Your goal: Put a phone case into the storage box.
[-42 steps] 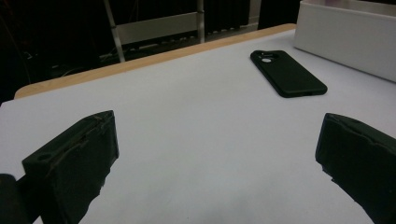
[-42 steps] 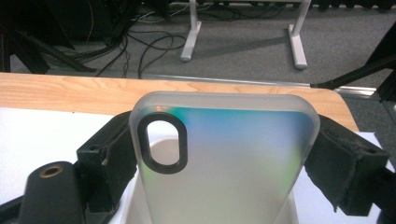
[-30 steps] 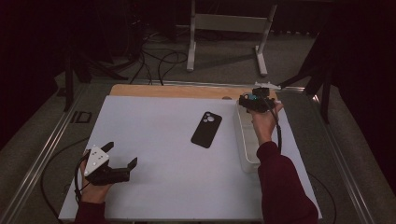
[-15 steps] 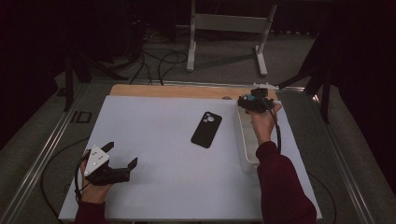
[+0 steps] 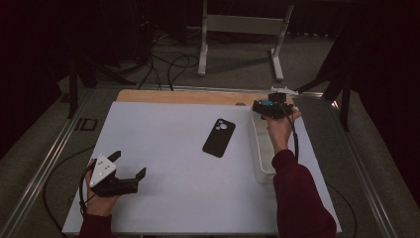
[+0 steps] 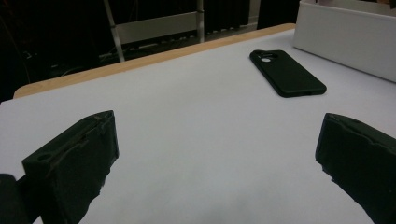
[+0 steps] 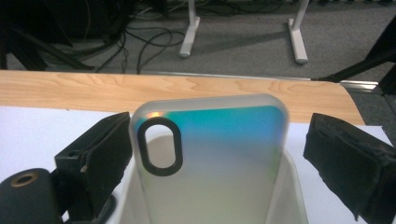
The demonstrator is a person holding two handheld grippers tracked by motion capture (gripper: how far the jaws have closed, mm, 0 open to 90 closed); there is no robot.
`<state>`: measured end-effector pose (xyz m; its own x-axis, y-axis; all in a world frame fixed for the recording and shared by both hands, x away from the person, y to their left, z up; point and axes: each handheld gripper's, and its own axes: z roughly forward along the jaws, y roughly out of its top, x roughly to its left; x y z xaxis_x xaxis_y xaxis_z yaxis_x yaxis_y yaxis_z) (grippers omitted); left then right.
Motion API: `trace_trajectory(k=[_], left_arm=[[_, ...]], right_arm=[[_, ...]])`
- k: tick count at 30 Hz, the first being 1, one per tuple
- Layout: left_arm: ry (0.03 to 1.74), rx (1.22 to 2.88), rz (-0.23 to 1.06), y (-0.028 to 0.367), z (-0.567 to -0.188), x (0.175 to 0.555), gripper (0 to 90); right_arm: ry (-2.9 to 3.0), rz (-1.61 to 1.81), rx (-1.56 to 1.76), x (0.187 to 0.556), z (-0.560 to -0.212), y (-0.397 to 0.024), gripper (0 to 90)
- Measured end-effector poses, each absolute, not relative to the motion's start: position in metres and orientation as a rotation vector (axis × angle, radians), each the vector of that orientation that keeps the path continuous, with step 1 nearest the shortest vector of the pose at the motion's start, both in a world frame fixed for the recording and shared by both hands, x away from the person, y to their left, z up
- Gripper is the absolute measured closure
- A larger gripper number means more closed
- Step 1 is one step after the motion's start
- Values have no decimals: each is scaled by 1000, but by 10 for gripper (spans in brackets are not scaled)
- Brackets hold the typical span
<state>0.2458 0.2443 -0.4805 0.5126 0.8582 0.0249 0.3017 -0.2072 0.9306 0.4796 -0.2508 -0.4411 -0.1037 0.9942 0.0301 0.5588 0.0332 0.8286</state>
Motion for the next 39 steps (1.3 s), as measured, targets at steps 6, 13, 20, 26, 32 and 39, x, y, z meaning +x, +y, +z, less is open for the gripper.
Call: trace_trajectory(k=[6, 13, 20, 26, 32, 39], left_arm=[[979, 1758, 696, 243, -481, 246, 0], [979, 1764, 696, 243, -481, 246, 0], [977, 1767, 694, 242, -482, 246, 0], [978, 1768, 693, 241, -482, 247, 0], [980, 1771, 694, 240, -482, 247, 0], [990, 1772, 693, 239, -482, 247, 0]], right_arm=[[1690, 966, 1548, 475, -431, -254, 76], [1729, 1021, 1502, 464, -422, -251, 77], [1773, 1102, 1441, 448, -414, -245, 77], [1813, 1163, 1402, 432, -409, -239, 83], [1869, 1178, 1334, 412, -405, -229, 86], [1900, 1258, 1247, 378, -400, -222, 94]])
